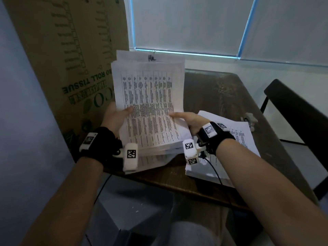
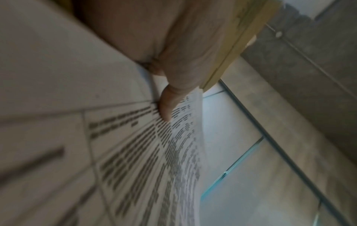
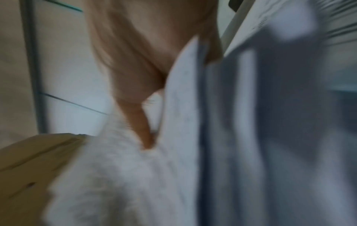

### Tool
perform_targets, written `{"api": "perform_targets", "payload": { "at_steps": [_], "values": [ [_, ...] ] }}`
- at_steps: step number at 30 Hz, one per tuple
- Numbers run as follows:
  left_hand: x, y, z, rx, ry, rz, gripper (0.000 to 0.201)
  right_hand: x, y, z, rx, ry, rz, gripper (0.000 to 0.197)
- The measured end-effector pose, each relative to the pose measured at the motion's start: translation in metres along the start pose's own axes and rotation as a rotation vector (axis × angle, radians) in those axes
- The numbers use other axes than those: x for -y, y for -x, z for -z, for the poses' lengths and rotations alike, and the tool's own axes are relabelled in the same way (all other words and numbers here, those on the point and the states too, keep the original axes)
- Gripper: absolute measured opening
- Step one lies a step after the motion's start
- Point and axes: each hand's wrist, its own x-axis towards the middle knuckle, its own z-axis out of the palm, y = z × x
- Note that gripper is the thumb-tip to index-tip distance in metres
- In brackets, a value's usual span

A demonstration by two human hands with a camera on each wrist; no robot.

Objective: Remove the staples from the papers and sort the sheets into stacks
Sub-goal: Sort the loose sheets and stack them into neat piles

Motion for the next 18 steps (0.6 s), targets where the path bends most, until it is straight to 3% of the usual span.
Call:
{"api": "perform_targets", "payload": {
  "at_steps": [1,2,4,6,8,12,18],
  "values": [
    [0.003,-0.011,0.001,0.024,-0.045,0.036,0.039,0.005,0.005,-0.001,-0.019,-0.013,0.042,0.039],
    [0.007,-0.017,0.002,0.034,-0.112,0.077,0.046,0.008,0.005,-0.001,-0.063,0.023,0.082,0.037],
    [0.025,-0.033,0.006,0.052,-0.267,0.164,0.051,0.012,0.006,-0.006,-0.186,0.233,0.118,0.051],
    [0.04,-0.029,0.009,0.082,-0.365,0.258,0.029,0.012,0.005,-0.015,-0.253,0.491,0.091,0.058],
    [0.053,-0.018,0.014,0.078,-0.427,0.316,0.027,0.004,-0.001,-0.021,-0.245,0.623,0.029,0.056],
    [0.078,-0.005,0.029,0.035,-0.451,0.372,0.029,-0.005,-0.004,-0.03,-0.201,0.795,0.015,0.028],
    [0.08,0.0,0.029,0.038,-0.46,0.382,0.031,0.01,0.007,-0.027,-0.066,0.853,0.015,0.037]
  ]
}}
